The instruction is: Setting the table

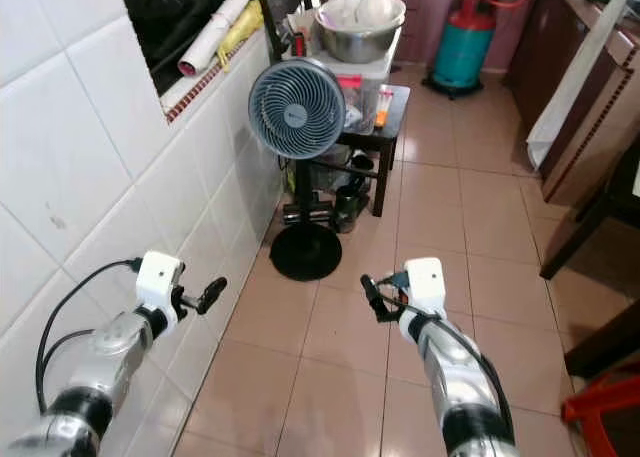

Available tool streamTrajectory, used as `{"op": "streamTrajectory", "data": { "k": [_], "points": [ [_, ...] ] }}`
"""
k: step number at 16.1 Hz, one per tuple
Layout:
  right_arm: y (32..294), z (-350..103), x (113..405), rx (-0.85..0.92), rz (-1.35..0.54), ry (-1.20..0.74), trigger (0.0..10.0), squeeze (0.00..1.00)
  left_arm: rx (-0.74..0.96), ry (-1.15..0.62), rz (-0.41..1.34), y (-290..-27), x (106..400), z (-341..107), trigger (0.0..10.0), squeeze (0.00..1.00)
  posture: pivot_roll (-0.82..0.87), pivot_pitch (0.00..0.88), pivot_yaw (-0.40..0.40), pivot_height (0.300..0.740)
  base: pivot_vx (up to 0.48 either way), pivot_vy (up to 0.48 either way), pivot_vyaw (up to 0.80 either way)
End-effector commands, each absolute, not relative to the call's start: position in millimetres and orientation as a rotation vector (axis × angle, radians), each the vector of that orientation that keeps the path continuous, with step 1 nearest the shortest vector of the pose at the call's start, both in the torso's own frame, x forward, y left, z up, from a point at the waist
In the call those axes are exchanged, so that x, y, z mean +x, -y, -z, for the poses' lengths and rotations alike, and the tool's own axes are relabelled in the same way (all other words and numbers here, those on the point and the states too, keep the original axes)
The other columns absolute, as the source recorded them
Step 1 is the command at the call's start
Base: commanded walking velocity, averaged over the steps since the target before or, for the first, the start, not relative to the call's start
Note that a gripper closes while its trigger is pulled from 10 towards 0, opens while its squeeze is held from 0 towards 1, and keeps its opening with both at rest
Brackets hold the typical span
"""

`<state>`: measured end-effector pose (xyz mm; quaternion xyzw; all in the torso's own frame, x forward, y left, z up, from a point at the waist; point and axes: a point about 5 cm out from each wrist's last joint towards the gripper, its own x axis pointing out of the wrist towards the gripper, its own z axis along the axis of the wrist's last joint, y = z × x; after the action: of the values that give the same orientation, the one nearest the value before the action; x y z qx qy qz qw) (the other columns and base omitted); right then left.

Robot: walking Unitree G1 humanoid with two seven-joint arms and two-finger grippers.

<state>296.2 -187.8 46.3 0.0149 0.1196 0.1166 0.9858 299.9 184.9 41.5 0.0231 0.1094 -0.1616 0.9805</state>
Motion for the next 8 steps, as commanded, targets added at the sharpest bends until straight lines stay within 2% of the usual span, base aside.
{"op": "streamTrajectory", "data": {
  "k": [1, 3, 6, 8],
  "points": [
    [191.3, -57.6, 293.3, 0.04, -0.211, -0.193, 10.0, 0.0, 0.034, -0.159, 0.307, -185.1, 296.5, -52.8, 10.0, 0.0, -0.01, 0.0, 0.018, 0.74, 0.0, 0.0, 0.0],
    [191.2, -57.0, 272.9, 0.086, -0.166, -0.178, 10.0, 0.0, 0.041, -0.065, 0.266, -179.5, 272.3, -55.2, 10.0, 0.0, 0.01, 0.0, -0.001, 0.74, 0.0, 0.0, 0.0],
    [187.1, -59.9, 243.1, 0.147, -0.134, -0.203, 10.0, 0.0, 0.079, -0.033, 0.259, -176.9, 246.1, -57.7, 10.0, 0.0, 0.02, 0.0, -0.021, 0.74, 0.0, 0.0, 0.0],
    [182.0, -61.6, 230.1, 0.092, -0.157, -0.22, 10.0, 0.0, 0.122, -0.022, 0.268, -177.0, 233.3, -64.1, 10.0, 0.0, 0.03, 0.0, -0.025, 0.74, 0.0, 0.0, 0.0]
  ]
}}
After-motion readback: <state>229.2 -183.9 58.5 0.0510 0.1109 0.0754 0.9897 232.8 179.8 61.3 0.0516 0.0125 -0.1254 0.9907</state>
